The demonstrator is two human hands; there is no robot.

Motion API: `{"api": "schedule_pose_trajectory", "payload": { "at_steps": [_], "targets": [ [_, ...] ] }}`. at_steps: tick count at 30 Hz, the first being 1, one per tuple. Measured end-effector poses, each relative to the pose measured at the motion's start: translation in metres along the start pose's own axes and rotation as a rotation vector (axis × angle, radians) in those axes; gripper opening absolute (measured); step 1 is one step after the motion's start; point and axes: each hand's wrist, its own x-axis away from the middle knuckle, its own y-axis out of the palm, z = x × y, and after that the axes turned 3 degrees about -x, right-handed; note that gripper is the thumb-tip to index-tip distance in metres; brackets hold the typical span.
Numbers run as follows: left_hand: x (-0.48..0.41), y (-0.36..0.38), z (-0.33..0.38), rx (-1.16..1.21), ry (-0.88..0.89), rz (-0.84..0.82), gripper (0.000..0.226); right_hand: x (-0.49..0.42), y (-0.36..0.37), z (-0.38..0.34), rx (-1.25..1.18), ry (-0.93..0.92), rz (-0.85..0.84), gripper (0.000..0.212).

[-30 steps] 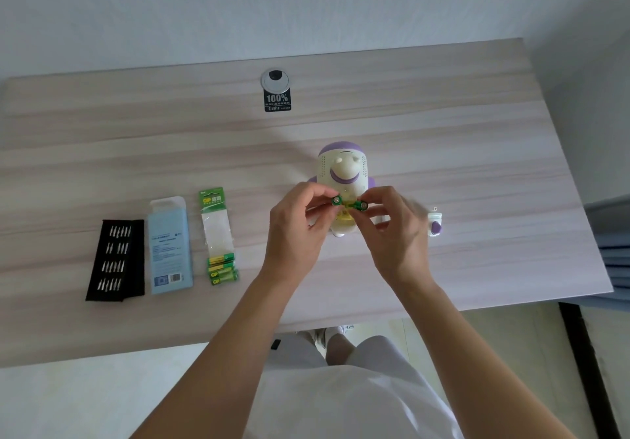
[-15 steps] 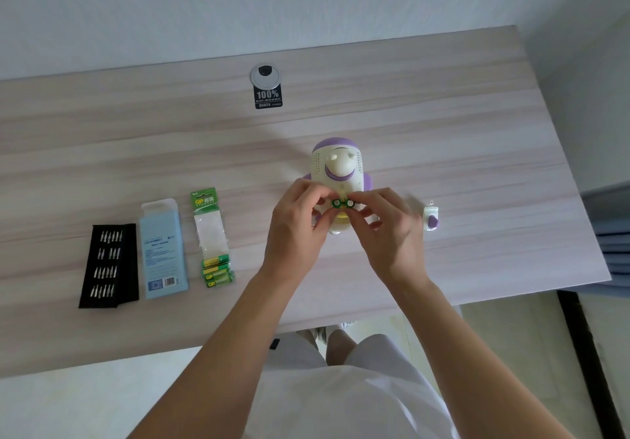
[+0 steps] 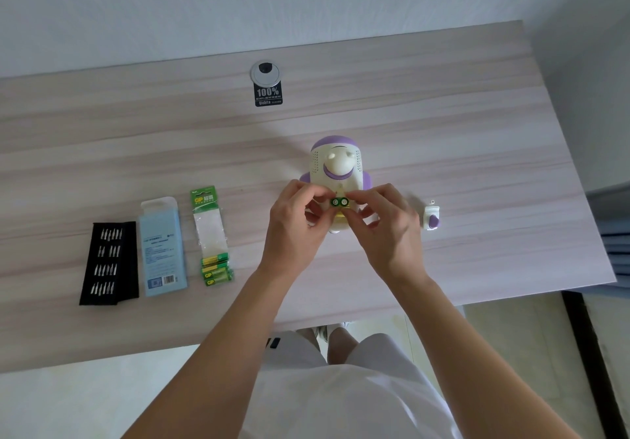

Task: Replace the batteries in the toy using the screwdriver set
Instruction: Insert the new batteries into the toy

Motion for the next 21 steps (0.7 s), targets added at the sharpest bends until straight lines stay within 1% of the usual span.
{"api": "schedule_pose_trajectory", "payload": {
  "at_steps": [4, 9, 14, 21],
  "targets": [
    [-0.001, 0.003, 0.002, 0.060, -0.081, 0.008, 0.011, -0.003, 0.001, -0.001, -0.019, 0.021, 0.002, 0.010],
    [-0.005, 0.005, 0.006, 0.114, -0.197, 0.011, 0.016, -0.009, 0.001, -0.004, -0.039, 0.064, -0.011, 0.007],
    [-0.009, 0.003, 0.009, 0.200, -0.311, -0.031, 0.018, -0.014, 0.002, -0.005, -0.043, 0.133, -0.041, 0.013],
    [-0.009, 0.003, 0.009, 0.208, -0.339, -0.032, 0.016, -0.018, 0.004, -0.005, -0.055, 0.152, -0.060, 0.016]
  ]
}}
